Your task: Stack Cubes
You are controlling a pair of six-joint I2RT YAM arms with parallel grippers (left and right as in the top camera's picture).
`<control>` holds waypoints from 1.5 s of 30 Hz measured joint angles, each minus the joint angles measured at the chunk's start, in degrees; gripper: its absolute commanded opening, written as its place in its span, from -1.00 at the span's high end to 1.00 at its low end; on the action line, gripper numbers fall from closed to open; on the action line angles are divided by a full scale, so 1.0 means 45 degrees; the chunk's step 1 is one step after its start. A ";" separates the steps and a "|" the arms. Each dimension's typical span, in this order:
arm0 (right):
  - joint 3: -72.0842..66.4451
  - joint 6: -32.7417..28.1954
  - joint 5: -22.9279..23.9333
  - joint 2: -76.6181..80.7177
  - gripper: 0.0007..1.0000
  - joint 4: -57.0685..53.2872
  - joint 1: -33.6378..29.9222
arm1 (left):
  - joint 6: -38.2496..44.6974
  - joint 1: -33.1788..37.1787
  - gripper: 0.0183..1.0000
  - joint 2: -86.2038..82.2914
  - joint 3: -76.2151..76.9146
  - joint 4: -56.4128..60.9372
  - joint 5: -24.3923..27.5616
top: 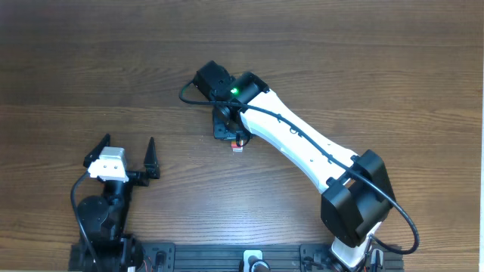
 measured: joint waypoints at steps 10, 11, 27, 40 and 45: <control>0.0044 0.0034 0.0005 0.0000 0.73 0.0005 -0.0019 | 0.0000 0.0000 -1.00 0.0000 0.0000 0.0000 0.0000; 0.0044 0.0034 0.0005 0.0000 0.73 0.0005 -0.0024 | 0.0000 0.0000 -1.00 0.0000 0.0000 0.0000 0.0000; 0.0049 0.0034 0.0010 0.0282 0.70 0.0010 -0.0102 | 0.0000 0.0000 -1.00 0.0000 0.0000 0.0000 0.0000; 0.0049 0.0092 0.0010 0.0291 0.11 0.0015 -0.0102 | 0.0000 0.0000 -1.00 0.0000 0.0000 0.0000 0.0000; 0.0058 0.0073 0.0015 0.0291 0.00 0.0015 -0.0102 | 0.0000 0.0000 -1.00 0.0000 0.0000 0.0000 0.0000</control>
